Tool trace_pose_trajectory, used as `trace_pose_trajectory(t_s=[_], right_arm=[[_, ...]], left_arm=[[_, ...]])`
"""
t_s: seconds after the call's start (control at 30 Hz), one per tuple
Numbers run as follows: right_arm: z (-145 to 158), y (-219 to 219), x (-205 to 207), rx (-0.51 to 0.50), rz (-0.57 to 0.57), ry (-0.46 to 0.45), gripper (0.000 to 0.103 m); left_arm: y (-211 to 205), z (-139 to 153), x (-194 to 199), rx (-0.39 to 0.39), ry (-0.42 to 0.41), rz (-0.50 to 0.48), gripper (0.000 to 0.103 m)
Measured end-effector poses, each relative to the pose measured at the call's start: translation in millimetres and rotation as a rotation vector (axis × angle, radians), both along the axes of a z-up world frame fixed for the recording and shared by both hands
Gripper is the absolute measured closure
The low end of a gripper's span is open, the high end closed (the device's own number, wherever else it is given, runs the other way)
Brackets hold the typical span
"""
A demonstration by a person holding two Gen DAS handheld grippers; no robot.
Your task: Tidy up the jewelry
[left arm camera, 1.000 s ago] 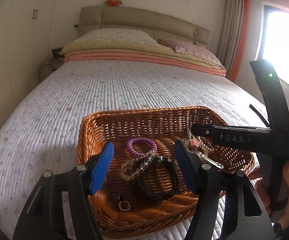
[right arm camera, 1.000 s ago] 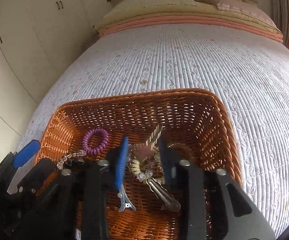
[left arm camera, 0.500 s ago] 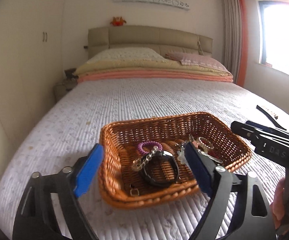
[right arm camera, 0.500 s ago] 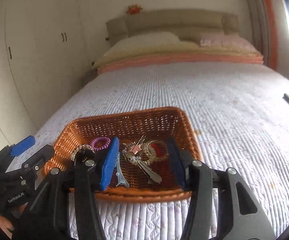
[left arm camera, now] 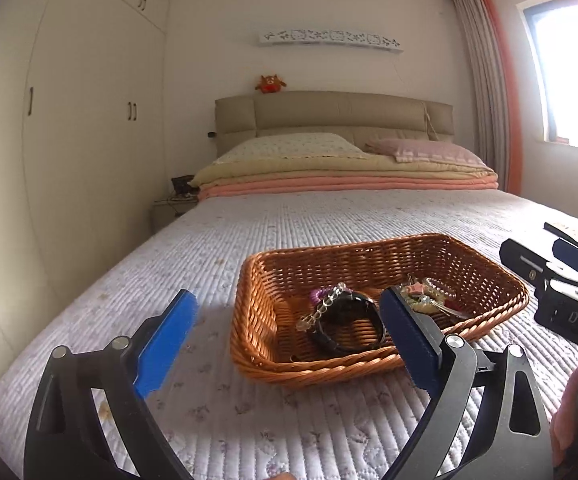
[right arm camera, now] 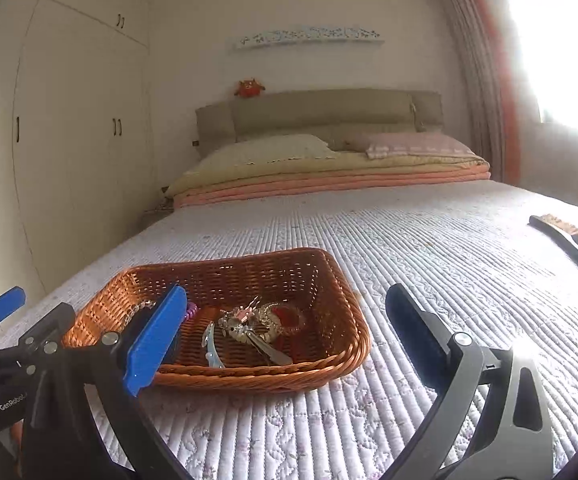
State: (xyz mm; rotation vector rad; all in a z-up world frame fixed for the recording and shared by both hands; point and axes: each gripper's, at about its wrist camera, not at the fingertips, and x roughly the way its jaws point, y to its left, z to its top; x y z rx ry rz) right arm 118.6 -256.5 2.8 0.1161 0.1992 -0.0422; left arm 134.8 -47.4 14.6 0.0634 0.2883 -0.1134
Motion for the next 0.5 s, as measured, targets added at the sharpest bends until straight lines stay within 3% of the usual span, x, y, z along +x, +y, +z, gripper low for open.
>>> trace_pose_trajectory(t_s=[0.2, 0.5], right_arm=[[-4.6, 19.7, -4.5, -0.096, 0.028, -0.035, 0.008], [-1.1, 16.1, -4.0, -0.08, 0.032, -0.003, 0.008]], left_arm=[[13.7, 3.9, -2.9, -0.068, -0.03, 0.031, 0.013], [5.6, 3.3, -5.4, -0.024, -0.035, 0.039, 0.013]])
